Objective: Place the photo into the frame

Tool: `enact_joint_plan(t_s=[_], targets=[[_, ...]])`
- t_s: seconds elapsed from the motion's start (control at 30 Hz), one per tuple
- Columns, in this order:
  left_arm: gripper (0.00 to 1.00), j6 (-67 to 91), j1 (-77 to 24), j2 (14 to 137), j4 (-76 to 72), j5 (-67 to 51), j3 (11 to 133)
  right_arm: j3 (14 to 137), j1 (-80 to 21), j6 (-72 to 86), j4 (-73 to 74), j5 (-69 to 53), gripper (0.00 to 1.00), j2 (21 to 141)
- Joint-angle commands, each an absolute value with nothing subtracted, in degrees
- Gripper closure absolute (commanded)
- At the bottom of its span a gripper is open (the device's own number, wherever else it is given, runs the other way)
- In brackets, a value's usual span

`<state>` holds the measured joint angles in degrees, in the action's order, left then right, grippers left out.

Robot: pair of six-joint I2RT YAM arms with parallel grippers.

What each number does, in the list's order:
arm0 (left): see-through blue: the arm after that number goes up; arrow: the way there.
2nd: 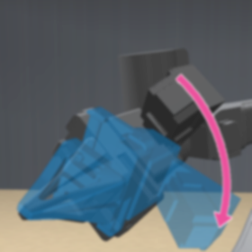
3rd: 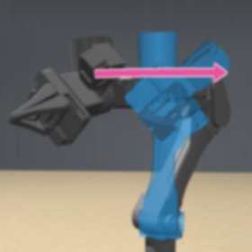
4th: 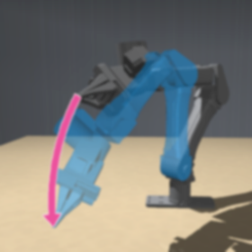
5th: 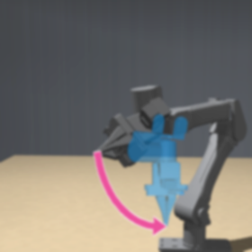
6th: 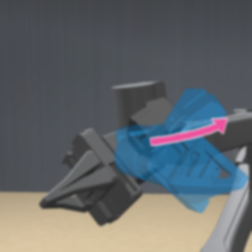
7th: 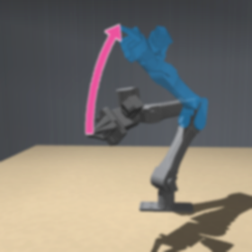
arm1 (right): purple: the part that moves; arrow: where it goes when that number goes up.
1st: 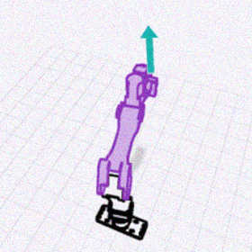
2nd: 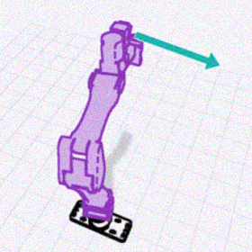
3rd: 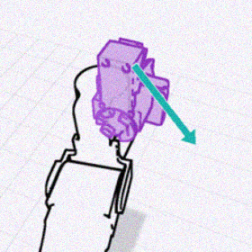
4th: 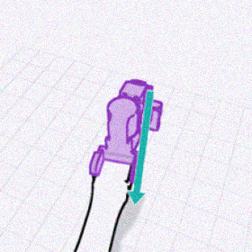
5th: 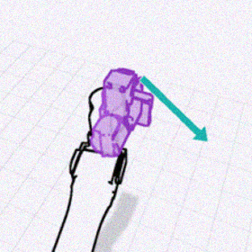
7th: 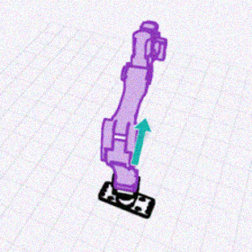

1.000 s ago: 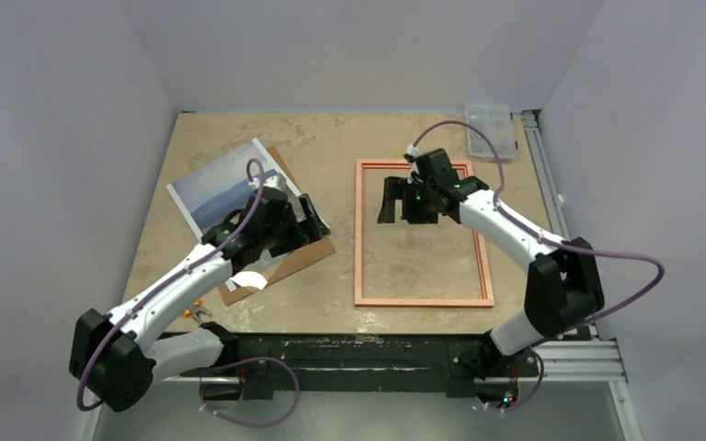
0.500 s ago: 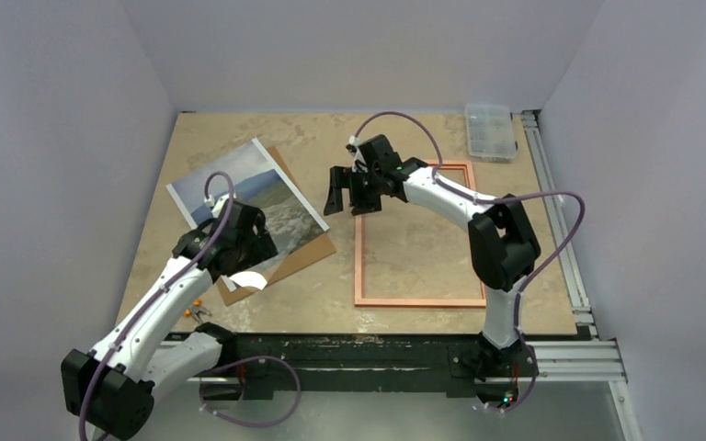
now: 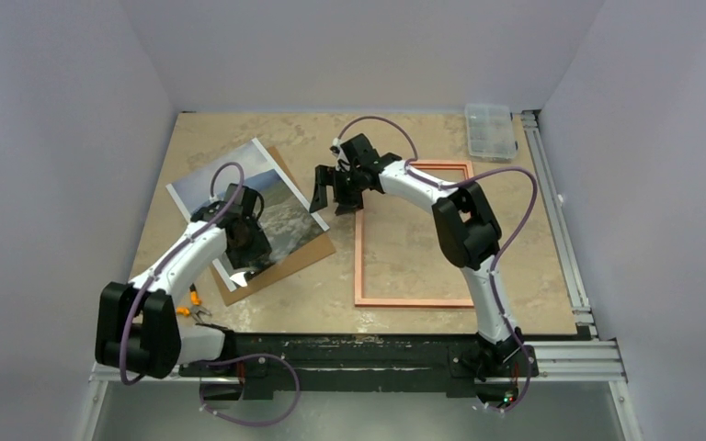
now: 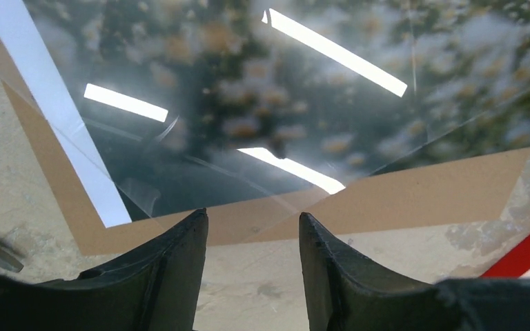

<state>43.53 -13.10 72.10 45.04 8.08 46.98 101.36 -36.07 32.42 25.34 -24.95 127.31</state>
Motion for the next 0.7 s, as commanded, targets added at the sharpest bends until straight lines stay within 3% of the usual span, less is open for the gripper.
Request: enact_joint_plan(t_s=[0.0,0.37,0.67], targets=[[0.5,40.8,-11.8,76.9,41.0,4.5,47.1,105.2,-36.4,33.0,25.1,-26.5,0.15,127.6],[0.49,39.0,-12.1,88.7,39.3,-3.7,52.2,104.2,-36.4,33.4,23.8,-28.6,0.16,129.7],[0.5,39.6,-14.2,88.8,40.5,-2.9,52.1,103.3,-33.6,35.6,20.3,-30.8,0.17,132.5]])
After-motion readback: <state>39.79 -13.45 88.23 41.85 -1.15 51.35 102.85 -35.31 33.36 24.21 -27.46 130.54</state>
